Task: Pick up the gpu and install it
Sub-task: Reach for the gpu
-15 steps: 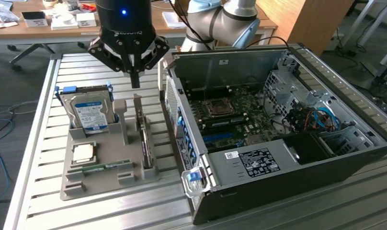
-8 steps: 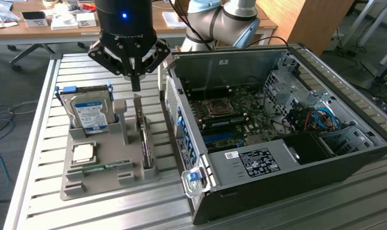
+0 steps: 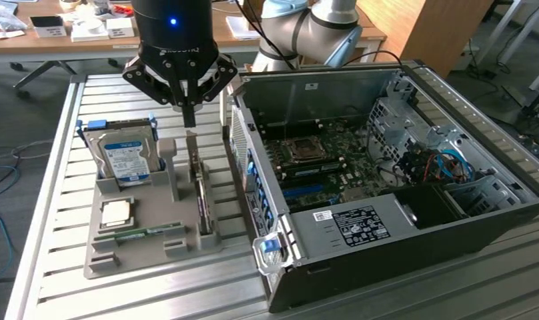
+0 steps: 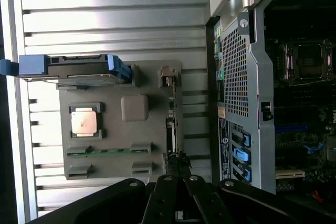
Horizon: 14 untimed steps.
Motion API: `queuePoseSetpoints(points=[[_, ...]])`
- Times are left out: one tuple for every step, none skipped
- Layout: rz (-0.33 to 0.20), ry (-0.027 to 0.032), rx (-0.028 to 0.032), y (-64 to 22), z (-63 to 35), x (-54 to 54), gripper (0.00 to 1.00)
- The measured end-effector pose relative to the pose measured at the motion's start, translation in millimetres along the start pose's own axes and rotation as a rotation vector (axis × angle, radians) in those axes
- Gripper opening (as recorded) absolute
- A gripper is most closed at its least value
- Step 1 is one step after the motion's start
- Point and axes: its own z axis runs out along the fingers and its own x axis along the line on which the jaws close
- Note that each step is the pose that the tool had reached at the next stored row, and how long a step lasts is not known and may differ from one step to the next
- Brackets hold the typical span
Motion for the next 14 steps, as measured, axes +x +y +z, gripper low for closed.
queuePoseSetpoints(points=[[0.000,0.0000,0.0000,0.0,0.0,0.0,0.11],[0.000,0.0000,0.0000,0.0,0.0,0.0,0.11],[0.000,0.0000,0.0000,0.0,0.0,0.0,0.11],[0.000,0.0000,0.0000,0.0,0.0,0.0,0.11],[0.000,0.0000,0.0000,0.0,0.0,0.0,0.11],[0.000,0.0000,0.0000,0.0,0.0,0.0,0.11],[0.000,0.0000,0.0000,0.0,0.0,0.0,0.11],[0.000,0.0000,0.0000,0.0,0.0,0.0,0.11],[0.000,-0.0001,0.0000,0.0,0.0,0.0,0.11],[0.000,0.0000,-0.0001,0.0,0.0,0.0,0.11],[0.000,-0.0001,0.0000,0.0,0.0,0.0,0.11],[0.000,-0.0001,-0.0001,-0.1,0.1,0.0,0.11],[0.000,0.0001,0.0000,-0.3,0.0,0.0,0.11],[0.000,0.0000,0.0000,-0.8,0.0,-0.1,0.11]])
